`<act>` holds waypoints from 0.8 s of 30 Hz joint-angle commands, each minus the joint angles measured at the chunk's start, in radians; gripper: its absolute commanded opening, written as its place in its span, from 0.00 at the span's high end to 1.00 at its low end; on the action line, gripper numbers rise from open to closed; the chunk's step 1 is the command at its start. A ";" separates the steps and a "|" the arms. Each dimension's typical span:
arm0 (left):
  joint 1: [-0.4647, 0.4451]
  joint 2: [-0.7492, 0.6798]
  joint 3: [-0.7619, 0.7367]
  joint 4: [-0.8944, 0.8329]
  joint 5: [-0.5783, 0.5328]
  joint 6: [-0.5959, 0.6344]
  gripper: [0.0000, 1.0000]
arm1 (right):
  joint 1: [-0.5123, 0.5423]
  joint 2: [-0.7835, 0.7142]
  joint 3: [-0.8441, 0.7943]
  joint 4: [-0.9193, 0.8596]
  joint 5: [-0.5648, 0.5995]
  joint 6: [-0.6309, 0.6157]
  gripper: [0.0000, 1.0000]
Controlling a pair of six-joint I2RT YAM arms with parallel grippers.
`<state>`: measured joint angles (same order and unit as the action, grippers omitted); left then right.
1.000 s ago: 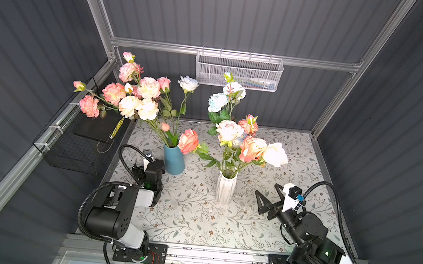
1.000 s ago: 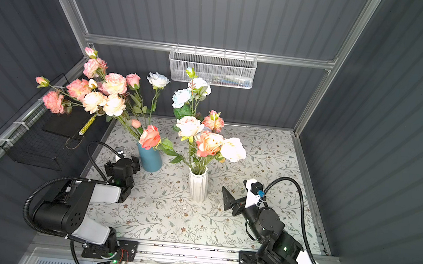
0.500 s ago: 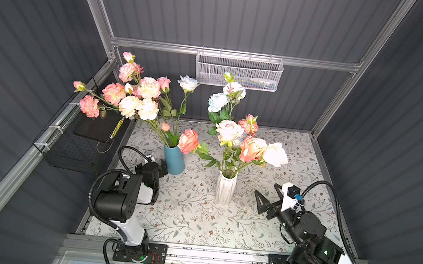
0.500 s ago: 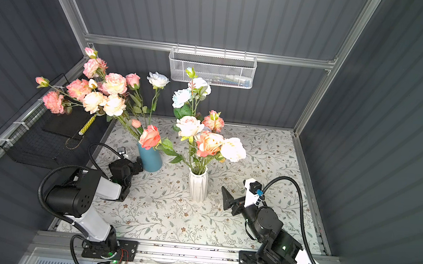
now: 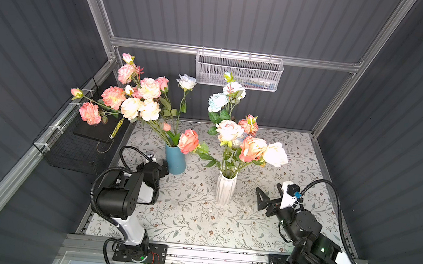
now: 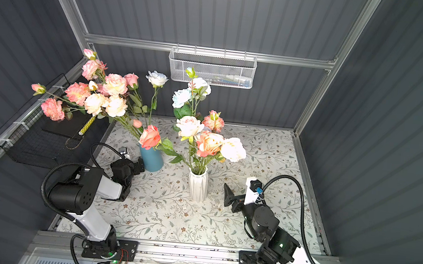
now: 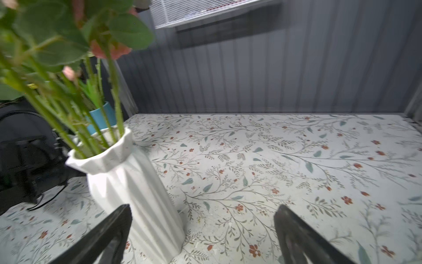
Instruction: Arrange the flowers into the vase
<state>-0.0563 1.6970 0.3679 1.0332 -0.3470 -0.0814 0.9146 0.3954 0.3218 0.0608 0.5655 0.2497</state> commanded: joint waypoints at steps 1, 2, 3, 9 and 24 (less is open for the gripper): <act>-0.005 0.010 0.023 0.016 -0.003 0.019 0.00 | -0.060 0.040 0.016 0.077 0.114 0.024 0.01; -0.005 0.010 0.023 0.016 -0.003 0.019 0.00 | -0.107 0.056 0.011 0.090 0.071 0.021 0.01; -0.005 0.010 0.023 0.016 -0.003 0.020 0.00 | -0.154 0.070 0.011 0.095 0.028 0.026 0.01; -0.007 0.010 0.023 0.016 -0.004 0.019 0.00 | -0.454 0.259 0.013 0.240 -0.058 -0.023 0.01; -0.010 0.012 0.019 0.025 -0.004 0.020 0.00 | -0.853 0.873 -0.023 0.779 -0.339 -0.224 0.01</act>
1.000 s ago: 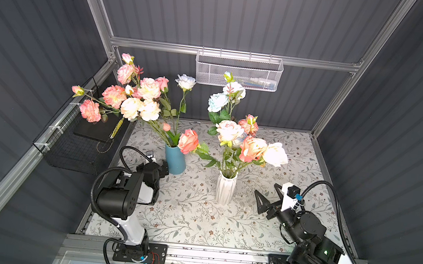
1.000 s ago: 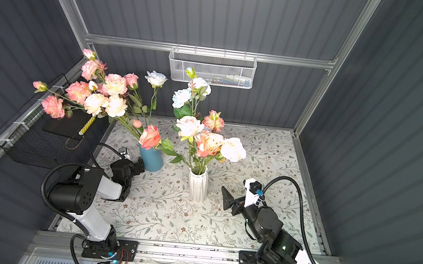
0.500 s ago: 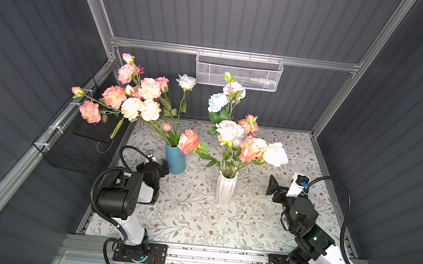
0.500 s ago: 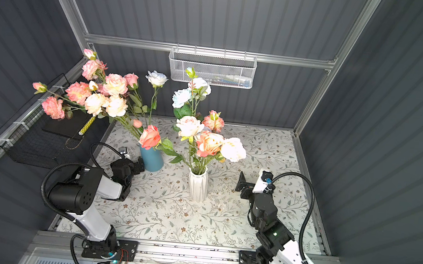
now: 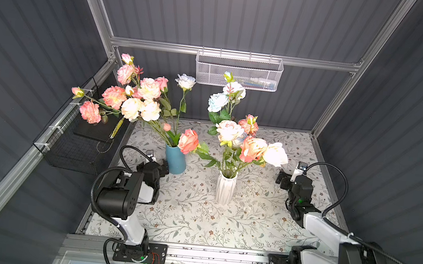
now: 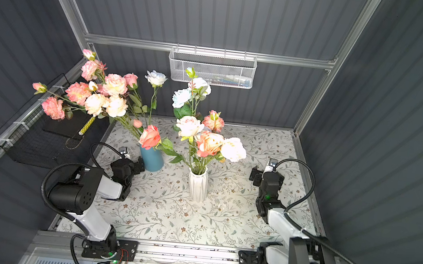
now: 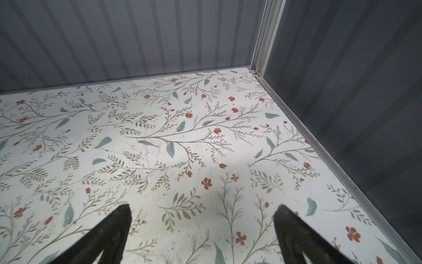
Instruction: Arrange the flowers into the vase
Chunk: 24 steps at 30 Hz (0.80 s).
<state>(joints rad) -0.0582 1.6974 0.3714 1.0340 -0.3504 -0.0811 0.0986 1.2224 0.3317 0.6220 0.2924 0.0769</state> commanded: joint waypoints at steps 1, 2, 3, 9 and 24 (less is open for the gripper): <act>-0.008 0.011 0.015 0.024 -0.001 0.020 0.00 | -0.046 0.062 -0.025 0.226 -0.069 -0.064 0.01; -0.008 0.011 0.017 0.023 -0.002 0.020 0.00 | -0.061 0.073 -0.014 0.219 -0.093 -0.068 0.01; -0.008 0.011 0.017 0.023 -0.002 0.020 0.00 | -0.075 0.089 -0.010 0.237 -0.120 -0.068 0.01; -0.008 0.011 0.017 0.020 -0.002 0.020 0.00 | -0.110 0.250 -0.037 0.438 -0.171 -0.045 0.01; -0.008 0.011 0.017 0.021 -0.003 0.019 0.00 | -0.157 0.232 -0.010 0.351 -0.249 -0.010 0.01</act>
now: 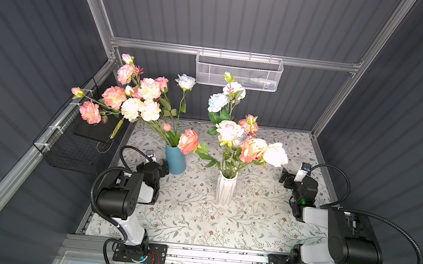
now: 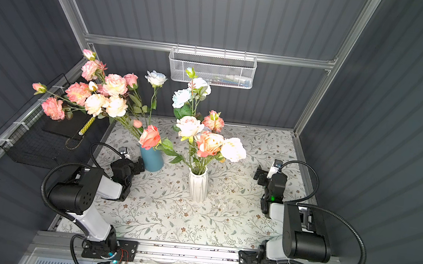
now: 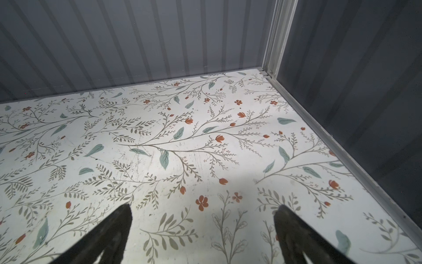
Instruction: Arrange the flowers into the vase
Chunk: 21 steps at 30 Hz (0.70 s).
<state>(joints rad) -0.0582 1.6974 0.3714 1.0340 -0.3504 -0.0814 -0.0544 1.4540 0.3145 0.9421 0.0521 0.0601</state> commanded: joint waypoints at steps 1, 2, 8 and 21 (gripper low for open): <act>-0.008 0.011 0.017 0.021 -0.003 0.019 0.00 | -0.003 0.000 0.006 0.033 -0.009 0.006 0.01; -0.008 0.011 0.017 0.021 -0.003 0.019 0.00 | -0.003 0.000 0.006 0.032 -0.009 0.006 0.01; -0.008 0.012 0.017 0.021 -0.002 0.020 0.00 | -0.003 0.001 0.008 0.032 -0.009 0.006 0.01; -0.008 0.013 0.032 0.000 0.003 0.023 0.00 | -0.004 0.002 0.008 0.031 -0.009 0.006 0.01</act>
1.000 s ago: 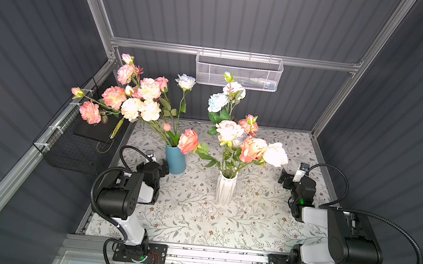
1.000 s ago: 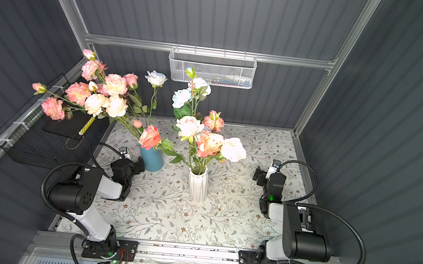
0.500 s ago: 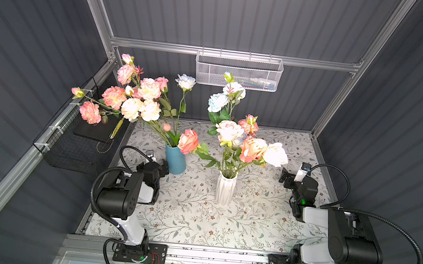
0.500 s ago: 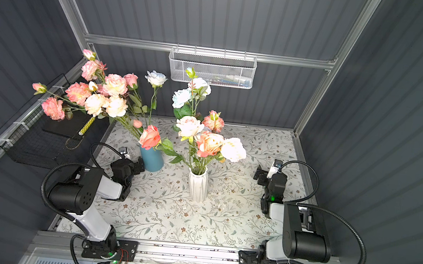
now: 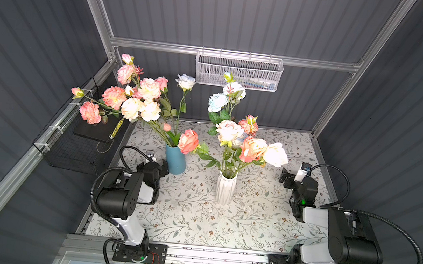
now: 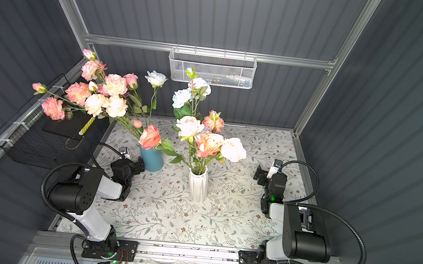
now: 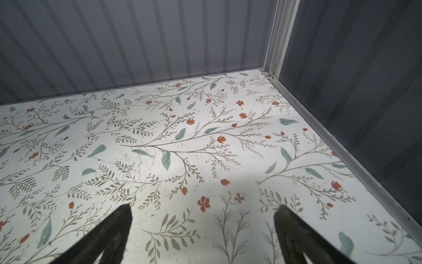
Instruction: Arrange the flowers into the vase
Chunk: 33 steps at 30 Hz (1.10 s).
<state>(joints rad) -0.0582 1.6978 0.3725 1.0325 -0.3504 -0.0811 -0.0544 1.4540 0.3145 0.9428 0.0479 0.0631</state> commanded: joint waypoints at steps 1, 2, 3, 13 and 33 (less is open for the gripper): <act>-0.008 0.013 0.040 -0.019 0.008 0.026 0.00 | -0.003 0.003 0.008 0.031 -0.005 0.003 0.01; -0.008 0.014 0.047 -0.031 0.009 0.024 0.00 | -0.003 0.002 0.008 0.031 -0.005 0.003 0.01; -0.008 0.014 0.046 -0.031 0.010 0.026 0.00 | -0.004 0.002 0.008 0.031 -0.005 0.003 0.01; -0.008 0.013 0.038 -0.015 0.013 0.026 0.00 | -0.002 0.000 0.008 0.031 -0.005 0.003 0.01; -0.008 0.015 0.057 -0.048 0.006 0.027 0.00 | -0.002 0.002 0.009 0.028 -0.005 0.003 0.01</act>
<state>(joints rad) -0.0582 1.6978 0.4068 0.9871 -0.3470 -0.0772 -0.0544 1.4540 0.3145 0.9428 0.0479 0.0631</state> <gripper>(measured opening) 0.997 0.989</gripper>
